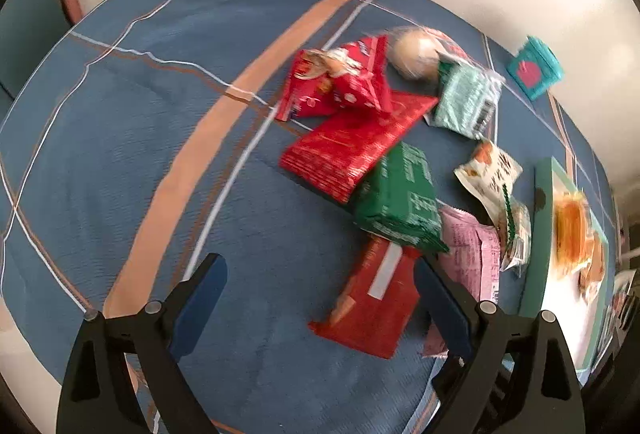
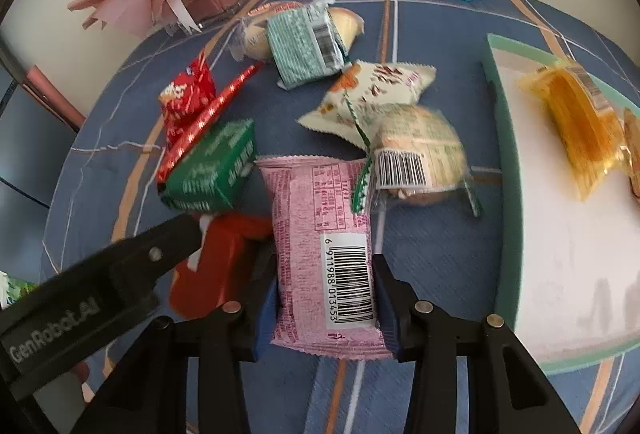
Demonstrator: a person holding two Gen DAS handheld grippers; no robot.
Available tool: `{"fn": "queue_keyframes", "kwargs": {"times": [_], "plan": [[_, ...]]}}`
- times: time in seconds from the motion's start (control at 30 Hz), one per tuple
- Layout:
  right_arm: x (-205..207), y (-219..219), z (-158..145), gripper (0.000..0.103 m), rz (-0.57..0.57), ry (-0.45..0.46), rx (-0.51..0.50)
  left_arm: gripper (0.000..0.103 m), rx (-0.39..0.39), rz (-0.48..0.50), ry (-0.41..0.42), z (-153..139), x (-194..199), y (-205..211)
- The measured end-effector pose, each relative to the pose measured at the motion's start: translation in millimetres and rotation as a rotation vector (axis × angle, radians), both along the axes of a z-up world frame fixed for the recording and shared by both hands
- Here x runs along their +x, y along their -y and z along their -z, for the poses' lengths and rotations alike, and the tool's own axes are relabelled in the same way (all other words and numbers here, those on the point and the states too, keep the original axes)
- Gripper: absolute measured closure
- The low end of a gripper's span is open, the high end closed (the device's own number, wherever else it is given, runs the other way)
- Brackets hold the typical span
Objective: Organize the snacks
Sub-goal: 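Grasp the red pack with the left tool while the right tool grasps the pink barcode pack, then carry the red and pink packs into the tray and release both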
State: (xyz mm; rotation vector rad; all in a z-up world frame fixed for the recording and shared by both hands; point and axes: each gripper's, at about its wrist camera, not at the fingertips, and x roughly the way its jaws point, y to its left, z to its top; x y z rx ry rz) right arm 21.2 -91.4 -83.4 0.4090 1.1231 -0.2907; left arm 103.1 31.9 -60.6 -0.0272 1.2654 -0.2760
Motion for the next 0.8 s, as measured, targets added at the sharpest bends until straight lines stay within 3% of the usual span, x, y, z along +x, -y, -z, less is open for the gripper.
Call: {"fn": "queue_keyframes", "kwargs": {"times": [0.13,0.3,0.5,0.57,0.8], "plan": [[-11.9,-2.6,0.6,0.058,-0.001,-0.019,0.001,0.009,0.017,0.045,-0.014,4.0,-5.5,15.0],[-24.7,-6.6,1.7,0.058,-0.017,-0.046,-0.015,0.02,0.039,0.085,-0.025,7.1,-14.0,31.7],[-31.4,-4.3,4.1,0.058,-0.017,-0.055,-0.001,0.04,0.057,0.121,-0.04,17.2,-23.2,43.9],[-32.8,-1.0,5.0,0.059,-0.016,-0.055,0.007,0.058,0.044,0.136,-0.035,15.8,-27.2,49.9],[-35.6,12.4,-4.3,0.062,0.012,-0.052,0.054,0.062,0.011,0.133,-0.057,16.5,-29.4,61.2]]}}
